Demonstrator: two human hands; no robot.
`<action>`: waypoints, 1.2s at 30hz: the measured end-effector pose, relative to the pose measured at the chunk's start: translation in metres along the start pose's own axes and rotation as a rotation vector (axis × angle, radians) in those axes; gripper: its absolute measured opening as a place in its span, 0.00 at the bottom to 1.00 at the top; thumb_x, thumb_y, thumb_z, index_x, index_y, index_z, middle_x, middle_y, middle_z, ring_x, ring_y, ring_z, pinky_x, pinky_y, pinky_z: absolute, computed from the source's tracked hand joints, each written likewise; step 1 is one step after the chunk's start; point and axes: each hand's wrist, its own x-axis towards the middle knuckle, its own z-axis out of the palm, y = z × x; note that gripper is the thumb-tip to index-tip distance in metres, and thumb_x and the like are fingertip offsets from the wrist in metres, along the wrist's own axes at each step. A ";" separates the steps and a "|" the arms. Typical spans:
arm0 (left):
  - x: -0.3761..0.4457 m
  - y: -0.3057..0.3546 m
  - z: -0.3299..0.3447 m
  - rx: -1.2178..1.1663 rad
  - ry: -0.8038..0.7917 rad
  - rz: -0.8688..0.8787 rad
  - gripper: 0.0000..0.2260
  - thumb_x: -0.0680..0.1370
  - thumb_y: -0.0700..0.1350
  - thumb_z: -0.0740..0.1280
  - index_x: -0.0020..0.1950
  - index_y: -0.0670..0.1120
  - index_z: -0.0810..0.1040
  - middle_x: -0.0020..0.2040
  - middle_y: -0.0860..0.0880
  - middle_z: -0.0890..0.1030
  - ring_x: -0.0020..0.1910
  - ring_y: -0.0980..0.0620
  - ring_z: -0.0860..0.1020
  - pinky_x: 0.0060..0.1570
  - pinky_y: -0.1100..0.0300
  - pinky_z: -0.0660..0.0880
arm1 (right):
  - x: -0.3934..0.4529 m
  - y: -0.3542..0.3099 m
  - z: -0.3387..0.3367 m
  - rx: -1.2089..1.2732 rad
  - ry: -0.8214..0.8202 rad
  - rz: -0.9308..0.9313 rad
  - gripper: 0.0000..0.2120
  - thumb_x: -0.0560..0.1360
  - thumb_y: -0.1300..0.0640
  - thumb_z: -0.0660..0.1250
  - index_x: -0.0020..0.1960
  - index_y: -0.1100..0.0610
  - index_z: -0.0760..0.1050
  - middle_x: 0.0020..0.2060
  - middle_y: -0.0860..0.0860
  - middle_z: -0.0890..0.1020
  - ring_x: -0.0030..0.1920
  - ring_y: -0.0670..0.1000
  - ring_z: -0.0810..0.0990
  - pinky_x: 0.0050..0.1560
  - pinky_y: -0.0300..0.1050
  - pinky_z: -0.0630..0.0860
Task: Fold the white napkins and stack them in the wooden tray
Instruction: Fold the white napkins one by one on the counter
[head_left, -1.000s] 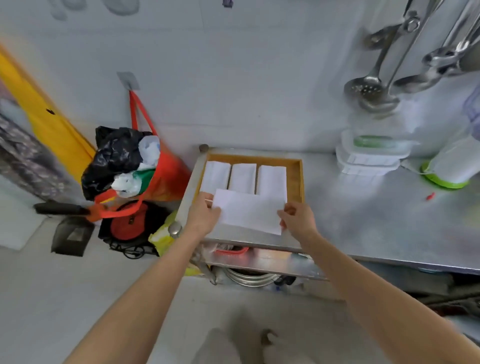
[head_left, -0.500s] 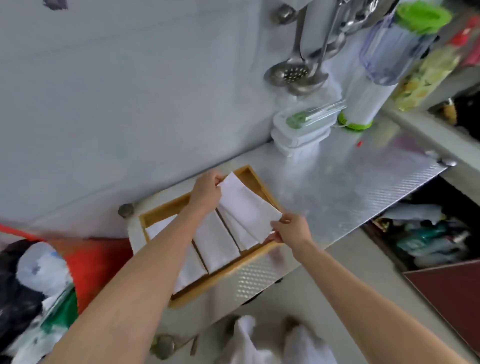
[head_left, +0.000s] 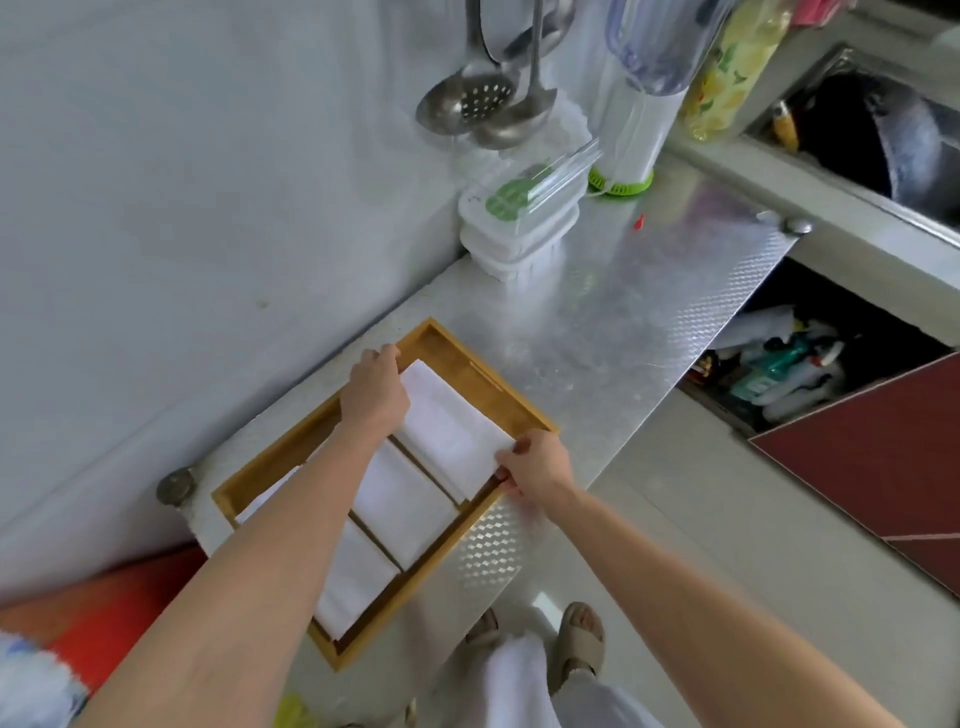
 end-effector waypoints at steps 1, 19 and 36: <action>0.000 0.008 -0.004 0.019 0.005 0.026 0.17 0.79 0.40 0.63 0.68 0.43 0.68 0.64 0.43 0.73 0.61 0.44 0.74 0.56 0.52 0.73 | 0.001 0.000 -0.008 -0.009 0.014 -0.014 0.03 0.75 0.63 0.63 0.47 0.61 0.74 0.38 0.57 0.84 0.31 0.50 0.80 0.36 0.46 0.80; -0.101 0.535 0.100 0.308 -0.366 0.917 0.07 0.77 0.45 0.61 0.50 0.50 0.78 0.55 0.47 0.80 0.54 0.45 0.78 0.51 0.54 0.75 | -0.041 0.221 -0.468 -0.242 0.659 0.097 0.08 0.75 0.57 0.61 0.49 0.56 0.77 0.47 0.54 0.82 0.49 0.57 0.79 0.41 0.42 0.69; -0.238 0.976 0.278 0.502 -0.389 1.570 0.15 0.80 0.48 0.60 0.65 0.47 0.72 0.64 0.48 0.74 0.62 0.47 0.74 0.58 0.53 0.72 | -0.108 0.459 -0.832 0.020 1.070 0.513 0.08 0.75 0.58 0.61 0.50 0.58 0.77 0.49 0.54 0.81 0.50 0.56 0.79 0.49 0.48 0.76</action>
